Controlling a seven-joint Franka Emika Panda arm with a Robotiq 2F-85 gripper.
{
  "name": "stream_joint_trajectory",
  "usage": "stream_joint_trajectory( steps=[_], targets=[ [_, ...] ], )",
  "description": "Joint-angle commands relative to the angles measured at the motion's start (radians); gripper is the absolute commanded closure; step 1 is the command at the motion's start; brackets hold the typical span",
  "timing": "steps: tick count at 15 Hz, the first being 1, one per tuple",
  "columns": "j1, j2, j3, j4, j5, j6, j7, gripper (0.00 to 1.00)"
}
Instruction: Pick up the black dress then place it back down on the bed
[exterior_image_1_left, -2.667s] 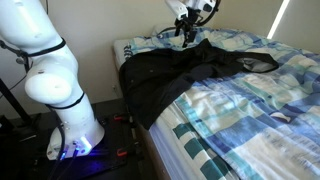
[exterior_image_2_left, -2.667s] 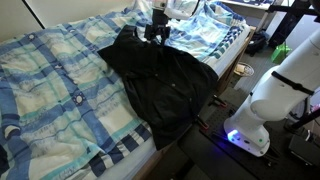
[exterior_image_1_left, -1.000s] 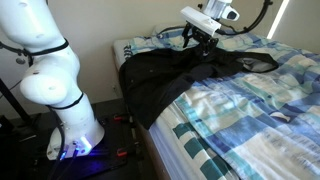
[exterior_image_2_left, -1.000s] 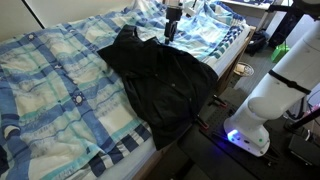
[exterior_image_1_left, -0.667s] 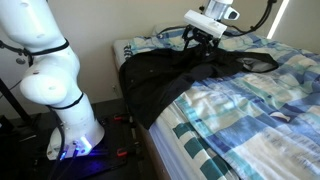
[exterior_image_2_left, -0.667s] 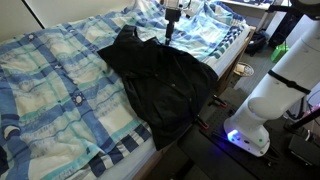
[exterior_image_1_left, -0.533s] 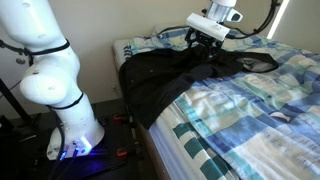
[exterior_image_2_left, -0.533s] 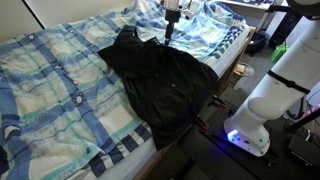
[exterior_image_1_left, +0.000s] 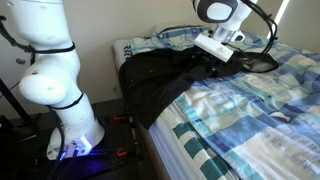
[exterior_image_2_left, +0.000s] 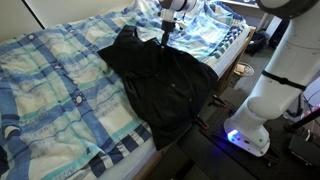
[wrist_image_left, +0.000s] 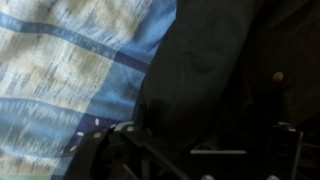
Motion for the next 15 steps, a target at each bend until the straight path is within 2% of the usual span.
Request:
stream_joint_trajectory(
  steps=[1,2,3,4,9,13,14,15],
  targets=[
    [-0.037,0.081,0.033,0.081,0.059,-0.019,-0.027,0.00],
    [-0.042,0.091,0.041,0.089,0.074,-0.016,-0.030,0.00],
    [-0.044,0.098,0.049,0.096,0.080,-0.013,-0.026,0.25],
    [-0.046,0.098,0.056,0.098,0.079,-0.009,-0.019,0.26],
    [-0.054,0.070,0.080,0.107,0.094,-0.001,-0.029,0.64],
    [-0.074,0.056,0.092,0.106,0.208,0.001,-0.133,0.94],
    [-0.080,0.047,0.092,0.103,0.245,0.000,-0.177,1.00],
    [-0.084,0.033,0.091,0.100,0.272,-0.001,-0.214,1.00]
  ],
)
